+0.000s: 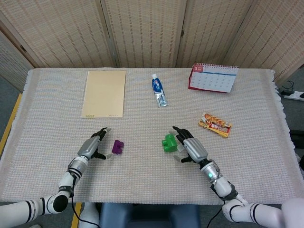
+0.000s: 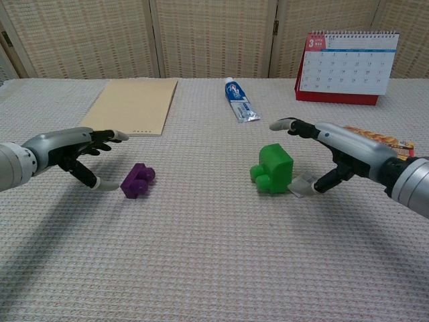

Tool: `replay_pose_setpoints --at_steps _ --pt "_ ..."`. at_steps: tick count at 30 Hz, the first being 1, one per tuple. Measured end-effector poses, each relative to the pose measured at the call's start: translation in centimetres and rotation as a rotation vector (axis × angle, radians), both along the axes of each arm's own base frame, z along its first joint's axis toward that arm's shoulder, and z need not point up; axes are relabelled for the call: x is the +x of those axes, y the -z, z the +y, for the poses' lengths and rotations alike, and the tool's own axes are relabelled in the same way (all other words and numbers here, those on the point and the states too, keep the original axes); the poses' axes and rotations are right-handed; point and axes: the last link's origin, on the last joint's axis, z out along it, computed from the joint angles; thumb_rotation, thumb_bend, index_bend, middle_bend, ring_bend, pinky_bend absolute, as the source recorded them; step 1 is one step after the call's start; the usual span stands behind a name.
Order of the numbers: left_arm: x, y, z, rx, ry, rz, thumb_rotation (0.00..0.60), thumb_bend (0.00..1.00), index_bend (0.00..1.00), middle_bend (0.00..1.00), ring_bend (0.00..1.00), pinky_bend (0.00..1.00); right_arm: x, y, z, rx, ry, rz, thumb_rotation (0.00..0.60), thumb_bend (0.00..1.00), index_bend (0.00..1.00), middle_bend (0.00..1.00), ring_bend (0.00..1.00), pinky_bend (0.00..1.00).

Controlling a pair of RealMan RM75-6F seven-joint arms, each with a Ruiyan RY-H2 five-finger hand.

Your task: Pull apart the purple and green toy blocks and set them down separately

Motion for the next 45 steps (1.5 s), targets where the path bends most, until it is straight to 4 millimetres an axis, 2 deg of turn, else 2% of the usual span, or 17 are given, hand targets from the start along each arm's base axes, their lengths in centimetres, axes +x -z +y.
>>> replay_pose_setpoints --at_steps 6,10,13,15,19,23,27,29,36,45 --pt "0.6 -1.0 -0.2 0.015 0.049 0.018 0.6 0.28 0.0 0.0 0.0 0.0 0.6 -1.9 0.4 0.02 -0.034 0.017 0.6 0.33 0.0 0.0 0.0 0.0" --pt "1.1 -2.9 -0.8 0.062 0.122 0.046 0.6 0.28 0.0 0.0 0.0 0.0 0.3 -3.6 0.6 -0.026 -0.071 0.083 0.6 0.33 0.0 0.0 0.0 0.0" --pt "0.7 -4.9 -1.7 0.131 0.183 0.082 0.6 0.28 0.0 0.0 0.0 0.0 -0.2 -4.9 0.9 -0.11 -0.104 0.17 0.6 0.33 0.0 0.0 0.0 0.0" --pt "-0.1 -6.3 -2.6 0.174 0.213 0.117 0.6 0.28 0.0 0.0 0.0 0.0 -0.7 -5.9 1.4 -0.2 -0.125 0.25 0.6 0.33 0.0 0.0 0.0 0.0" --pt "-3.8 -10.2 -5.9 0.235 0.214 0.227 0.6 0.28 0.0 0.0 0.0 0.0 -2.1 -8.1 3.1 -0.403 -0.123 0.412 0.6 0.33 0.0 0.0 0.0 0.0" --pt "-6.5 -12.8 -8.8 0.315 0.18 0.282 0.6 0.28 0.0 0.0 0.0 0.0 -4.9 -9.9 5.9 -0.55 -0.05 0.576 0.6 0.33 0.0 0.0 0.0 0.0" --pt "-8.3 -14.5 -11.7 0.403 0.155 0.322 0.6 0.28 0.0 0.0 0.0 0.0 -7.1 -9.5 7.8 -0.55 0.036 0.676 0.6 0.33 0.0 0.0 0.0 0.0" --pt "-9.4 -15.1 -12.6 0.43 0.143 0.366 0.6 0.28 0.0 0.0 0.0 0.0 -7.4 -9.0 8.1 -0.535 0.057 0.68 0.6 0.33 0.0 0.0 0.0 0.0" --pt "-10.3 -15.7 -13.5 0.438 0.111 0.416 0.6 0.28 0.0 0.0 0.0 0.0 -7.6 -7.7 7.9 -0.462 0.052 0.694 0.6 0.33 0.0 0.0 0.0 0.0" --pt "-10.3 -15.8 -14.1 0.429 0.122 0.419 0.6 0.28 0.0 0.0 0.0 0.0 -7.0 -8.3 7.7 -0.462 0.04 0.645 0.6 0.33 0.0 0.0 0.0 0.0"
